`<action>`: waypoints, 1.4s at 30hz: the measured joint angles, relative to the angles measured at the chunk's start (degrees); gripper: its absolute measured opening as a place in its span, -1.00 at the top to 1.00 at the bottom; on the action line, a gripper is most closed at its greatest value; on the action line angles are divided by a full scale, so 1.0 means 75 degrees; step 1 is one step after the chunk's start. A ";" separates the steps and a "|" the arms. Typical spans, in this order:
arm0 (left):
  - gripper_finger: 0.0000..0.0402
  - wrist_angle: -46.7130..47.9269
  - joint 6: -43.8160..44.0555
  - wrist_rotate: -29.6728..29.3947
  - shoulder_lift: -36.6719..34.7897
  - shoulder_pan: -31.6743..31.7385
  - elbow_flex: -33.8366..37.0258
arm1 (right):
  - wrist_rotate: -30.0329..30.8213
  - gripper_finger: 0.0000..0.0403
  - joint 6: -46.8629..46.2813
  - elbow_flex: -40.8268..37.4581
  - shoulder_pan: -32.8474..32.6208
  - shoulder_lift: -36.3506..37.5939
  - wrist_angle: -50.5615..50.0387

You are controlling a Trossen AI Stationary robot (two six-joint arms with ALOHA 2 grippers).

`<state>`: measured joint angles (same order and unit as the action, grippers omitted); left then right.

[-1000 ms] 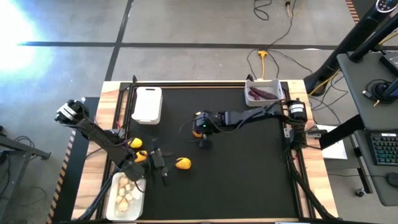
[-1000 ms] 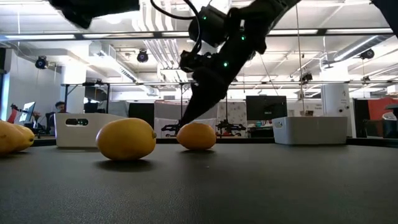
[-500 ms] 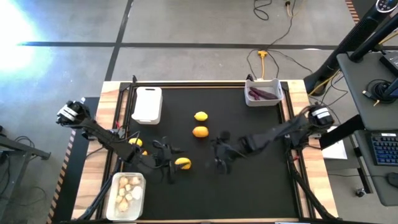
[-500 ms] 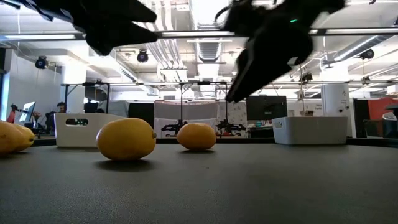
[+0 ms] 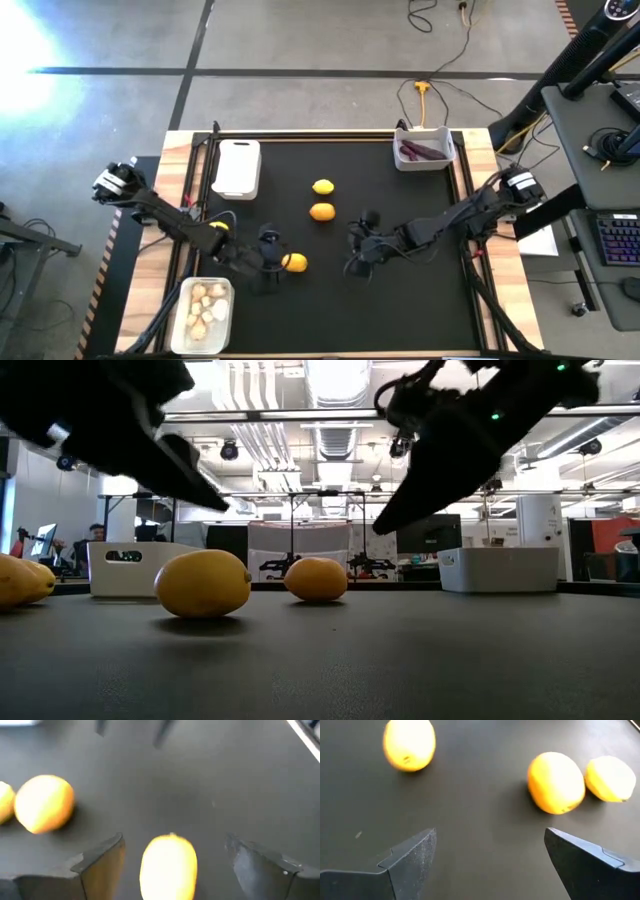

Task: Sort produce into baskets
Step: Put the lemon into the top white bin

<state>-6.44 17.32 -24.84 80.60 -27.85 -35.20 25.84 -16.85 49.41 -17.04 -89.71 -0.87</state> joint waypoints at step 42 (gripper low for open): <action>-0.14 0.3244 -0.0237 -0.1849 -0.1033 0.2382 -0.0614 | -0.0028 -0.81 0.0771 0.0110 0.0577 0.0035 -0.0585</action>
<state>17.89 15.55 -38.71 72.85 -9.98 -39.80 25.63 -11.07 50.23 -12.71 -89.45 -5.26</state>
